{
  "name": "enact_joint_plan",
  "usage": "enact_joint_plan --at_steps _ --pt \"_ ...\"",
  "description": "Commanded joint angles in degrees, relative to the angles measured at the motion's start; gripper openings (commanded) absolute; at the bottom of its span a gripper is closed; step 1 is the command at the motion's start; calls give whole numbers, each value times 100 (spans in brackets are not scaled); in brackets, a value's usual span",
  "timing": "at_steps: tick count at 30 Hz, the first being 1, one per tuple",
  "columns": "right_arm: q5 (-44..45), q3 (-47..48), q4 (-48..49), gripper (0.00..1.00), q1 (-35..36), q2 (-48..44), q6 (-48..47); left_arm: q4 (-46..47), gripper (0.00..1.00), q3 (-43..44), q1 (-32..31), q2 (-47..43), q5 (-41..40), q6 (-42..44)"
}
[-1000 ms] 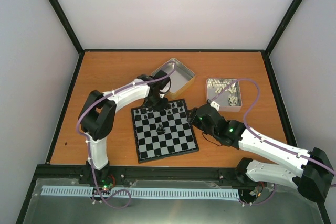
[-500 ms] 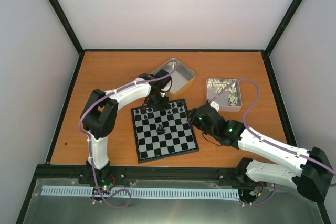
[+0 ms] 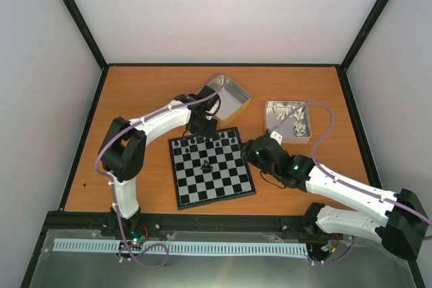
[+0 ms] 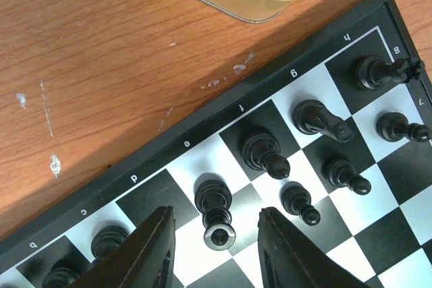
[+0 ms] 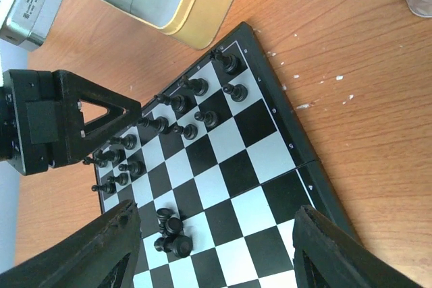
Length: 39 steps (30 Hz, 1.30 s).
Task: Set up the chess pieces on the board
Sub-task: Place the chess piece on the chessboard, then adjust the chess piece on the chessboard.
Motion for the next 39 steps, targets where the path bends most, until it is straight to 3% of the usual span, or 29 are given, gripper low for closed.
enact_joint_plan --at_steps 1,7,10,20,28,39 --pt "170 -91 -20 62 -42 35 59 178 35 -44 34 -59 -46 -141" --pt "203 -112 -30 61 -42 3 102 179 34 -93 37 71 17 -89" --pt "197 -122 -17 61 -42 15 119 252 24 -134 37 72 105 -66" --pt "212 -153 -26 61 -42 -14 155 176 7 -154 37 -6 -268 -50" --pt "188 -178 -10 61 -42 10 173 50 7 -184 46 -150 -915 -175" --pt "161 -163 14 61 -42 64 170 39 9 -320 72 -178 -796 -202"
